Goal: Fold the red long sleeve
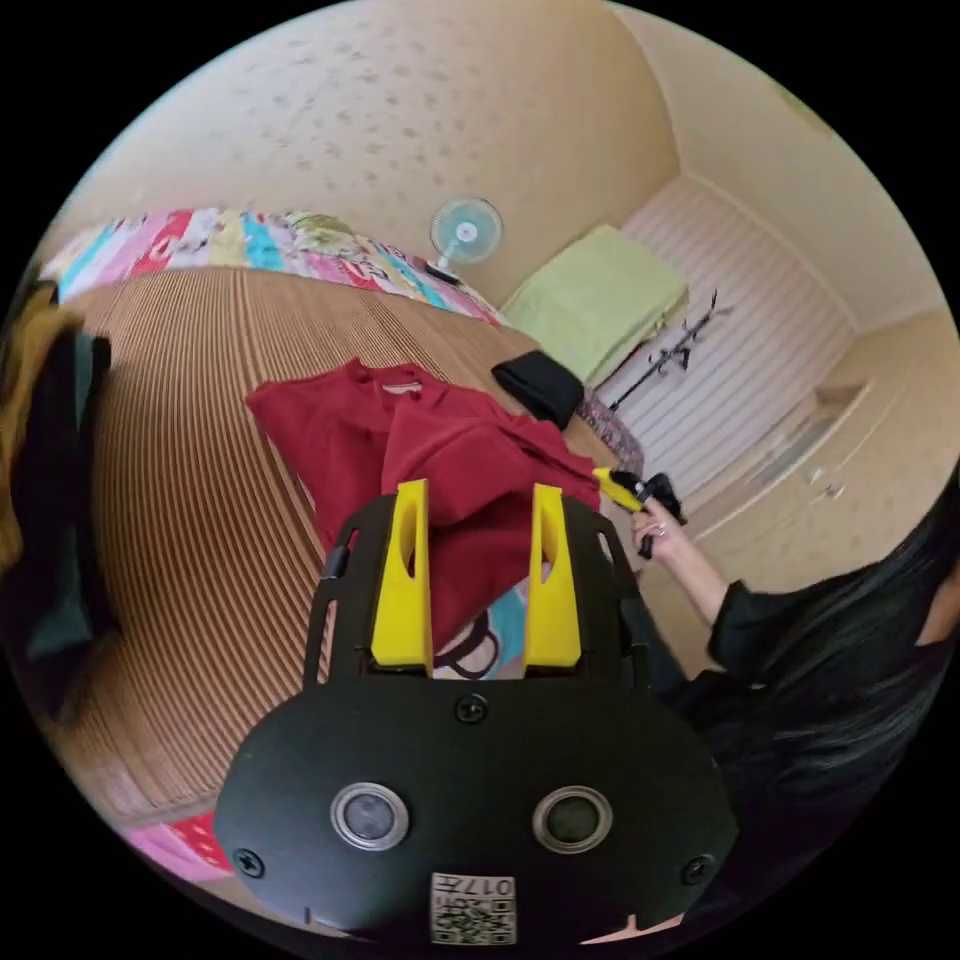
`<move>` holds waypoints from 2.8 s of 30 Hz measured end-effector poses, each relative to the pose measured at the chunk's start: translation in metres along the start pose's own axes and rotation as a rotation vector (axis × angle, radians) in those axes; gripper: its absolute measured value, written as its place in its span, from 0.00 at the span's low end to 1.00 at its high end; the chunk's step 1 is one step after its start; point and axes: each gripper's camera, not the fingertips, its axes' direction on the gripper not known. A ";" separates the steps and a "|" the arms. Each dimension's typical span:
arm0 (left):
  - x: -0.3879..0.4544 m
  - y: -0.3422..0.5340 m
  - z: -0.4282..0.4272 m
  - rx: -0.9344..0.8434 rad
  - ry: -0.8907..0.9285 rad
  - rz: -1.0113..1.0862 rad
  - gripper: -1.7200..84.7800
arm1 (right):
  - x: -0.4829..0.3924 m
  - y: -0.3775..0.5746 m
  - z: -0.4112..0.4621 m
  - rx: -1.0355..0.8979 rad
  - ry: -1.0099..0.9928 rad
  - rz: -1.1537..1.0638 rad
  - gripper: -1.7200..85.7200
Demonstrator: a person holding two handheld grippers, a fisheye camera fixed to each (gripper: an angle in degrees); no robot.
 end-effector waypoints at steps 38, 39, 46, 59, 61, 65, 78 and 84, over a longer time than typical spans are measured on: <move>-0.154 0.059 -0.007 0.164 -0.008 -0.680 0.25 | -0.094 0.070 0.183 -0.032 0.501 -0.508 0.10; -0.152 0.081 -0.005 0.218 0.054 -0.750 0.25 | -0.099 0.087 0.195 -0.066 0.557 -0.562 0.08; -0.163 0.124 0.025 0.376 0.245 -0.912 0.20 | -0.083 0.130 0.257 -0.018 0.886 -0.755 0.03; -0.033 -0.066 0.080 0.379 0.280 -0.209 0.08 | -0.013 0.114 0.204 0.024 0.623 -0.697 0.02; 0.012 -0.088 0.119 0.282 0.312 -0.062 0.08 | -0.008 0.107 0.193 0.021 0.598 -0.675 0.02; 0.079 -0.103 0.207 -0.010 0.342 0.082 0.12 | -0.001 0.091 0.163 0.022 0.539 -0.654 0.03; -0.076 0.001 0.186 -0.045 0.273 -0.585 0.27 | 0.070 0.095 -0.075 0.163 -0.062 -0.054 0.18; -0.091 0.029 0.224 -0.047 0.559 -0.701 0.16 | 0.085 0.067 -0.082 -0.009 -0.195 0.076 0.28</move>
